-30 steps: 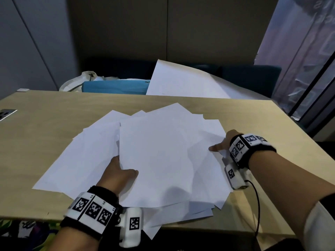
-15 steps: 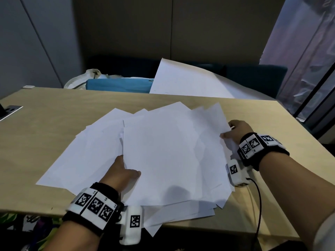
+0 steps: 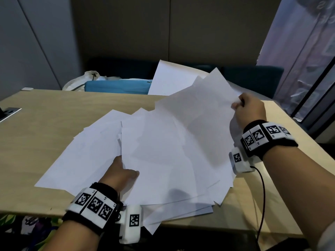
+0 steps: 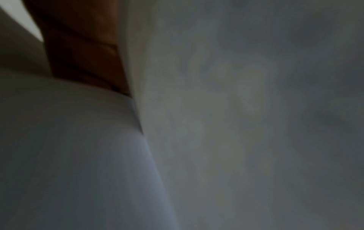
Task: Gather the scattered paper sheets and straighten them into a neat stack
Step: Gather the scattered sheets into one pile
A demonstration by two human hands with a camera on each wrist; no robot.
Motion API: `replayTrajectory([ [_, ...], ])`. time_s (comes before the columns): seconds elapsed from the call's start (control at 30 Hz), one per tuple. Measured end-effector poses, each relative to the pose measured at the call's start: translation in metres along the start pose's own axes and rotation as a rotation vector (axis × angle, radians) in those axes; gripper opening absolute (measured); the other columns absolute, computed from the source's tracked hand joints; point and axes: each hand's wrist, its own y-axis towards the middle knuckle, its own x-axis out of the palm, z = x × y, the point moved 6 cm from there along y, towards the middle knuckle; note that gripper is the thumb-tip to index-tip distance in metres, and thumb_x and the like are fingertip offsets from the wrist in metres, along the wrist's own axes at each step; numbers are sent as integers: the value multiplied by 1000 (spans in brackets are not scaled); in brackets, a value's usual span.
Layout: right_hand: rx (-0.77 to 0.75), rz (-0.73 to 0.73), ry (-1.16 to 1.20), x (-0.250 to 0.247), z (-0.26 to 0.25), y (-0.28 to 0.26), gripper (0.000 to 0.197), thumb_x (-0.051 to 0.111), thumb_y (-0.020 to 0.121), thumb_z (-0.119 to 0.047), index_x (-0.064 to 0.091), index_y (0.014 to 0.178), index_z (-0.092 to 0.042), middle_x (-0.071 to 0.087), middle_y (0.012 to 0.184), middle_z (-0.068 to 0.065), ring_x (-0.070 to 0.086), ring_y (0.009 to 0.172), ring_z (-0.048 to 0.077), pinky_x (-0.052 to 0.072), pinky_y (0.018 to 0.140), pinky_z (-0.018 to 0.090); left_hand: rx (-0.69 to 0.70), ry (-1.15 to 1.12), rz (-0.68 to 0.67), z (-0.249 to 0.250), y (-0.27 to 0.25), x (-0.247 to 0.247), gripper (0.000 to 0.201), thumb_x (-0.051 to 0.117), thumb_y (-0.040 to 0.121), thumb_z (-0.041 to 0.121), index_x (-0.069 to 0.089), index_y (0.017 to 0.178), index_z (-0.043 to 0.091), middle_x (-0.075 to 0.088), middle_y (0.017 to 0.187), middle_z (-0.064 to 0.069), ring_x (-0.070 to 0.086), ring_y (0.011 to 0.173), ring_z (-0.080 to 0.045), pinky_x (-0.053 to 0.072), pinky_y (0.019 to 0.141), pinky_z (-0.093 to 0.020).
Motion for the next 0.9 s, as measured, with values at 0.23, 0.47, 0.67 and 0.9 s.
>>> replayTrajectory([
  [0.23, -164, 173, 2, -58, -50, 3, 18, 46, 91, -1, 61, 102, -6, 66, 101, 11, 53, 85, 18, 33, 74, 15, -5, 17, -16, 4, -4, 2, 45, 69, 73, -1, 53, 114, 9, 67, 108, -11, 64, 98, -30, 49, 94, -40],
  [0.47, -307, 396, 132, -103, -86, 7, 24, 44, 89, -7, 62, 103, -5, 68, 102, 11, 53, 86, 11, 30, 67, 9, 5, -19, 8, -1, 3, -1, 90, 77, 65, 3, 33, 142, 14, 52, 134, -2, 56, 114, -25, 43, 104, -46],
  [0.67, -270, 543, 349, -123, -96, 4, 30, 43, 84, -7, 36, 73, -35, 46, 73, -23, 49, 67, -20, 33, 64, -4, 70, -70, -43, -1, 3, 2, 75, 56, 83, -18, 38, 142, 24, 38, 146, 7, 46, 125, -18, 40, 101, -34],
  [0.9, -84, 392, 376, -86, -73, -17, 9, 48, 89, -8, 50, 94, -15, 50, 91, 4, 46, 84, 10, 35, 69, 15, 29, -86, 55, 9, -4, 5, 23, 55, 95, 28, 68, 112, 19, 56, 137, -3, 56, 117, -21, 38, 94, -26],
])
